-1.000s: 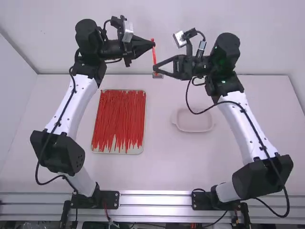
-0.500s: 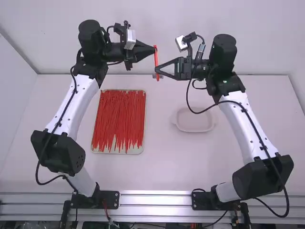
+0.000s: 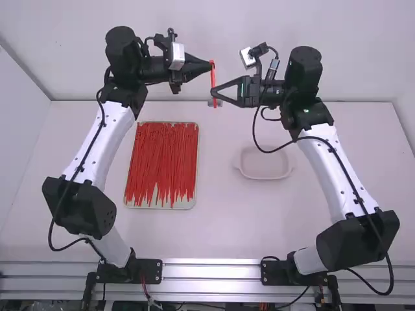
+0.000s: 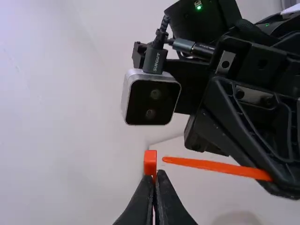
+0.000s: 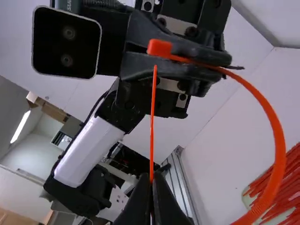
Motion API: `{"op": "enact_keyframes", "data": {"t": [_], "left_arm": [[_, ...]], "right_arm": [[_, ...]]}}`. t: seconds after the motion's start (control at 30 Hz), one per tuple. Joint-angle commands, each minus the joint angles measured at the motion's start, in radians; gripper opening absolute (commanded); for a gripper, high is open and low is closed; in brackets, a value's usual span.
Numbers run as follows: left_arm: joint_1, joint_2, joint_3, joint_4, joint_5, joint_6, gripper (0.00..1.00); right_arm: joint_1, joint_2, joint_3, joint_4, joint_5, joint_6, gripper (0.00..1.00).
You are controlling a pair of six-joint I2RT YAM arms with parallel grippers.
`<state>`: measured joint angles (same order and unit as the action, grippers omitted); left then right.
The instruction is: Fasten the cable tie
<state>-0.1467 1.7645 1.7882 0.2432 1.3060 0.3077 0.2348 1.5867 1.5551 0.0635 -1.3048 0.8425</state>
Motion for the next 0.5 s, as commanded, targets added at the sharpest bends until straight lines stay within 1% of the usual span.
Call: {"op": "enact_keyframes", "data": {"t": [0.0,0.17,0.47], "left_arm": [[-0.028,-0.012,-0.004,0.006,0.012,-0.003,0.02],[-0.036,-0.012,-0.004,-0.019,-0.014,0.031,0.02],[-0.019,-0.012,-0.003,-0.003,-0.016,0.023,0.02]], "right_arm": [[0.002,-0.003,0.001,0.008,-0.002,0.014,0.0],[-0.011,-0.003,0.001,0.01,-0.003,0.018,0.0],[-0.024,-0.004,0.001,0.007,-0.004,0.016,0.0]]}}
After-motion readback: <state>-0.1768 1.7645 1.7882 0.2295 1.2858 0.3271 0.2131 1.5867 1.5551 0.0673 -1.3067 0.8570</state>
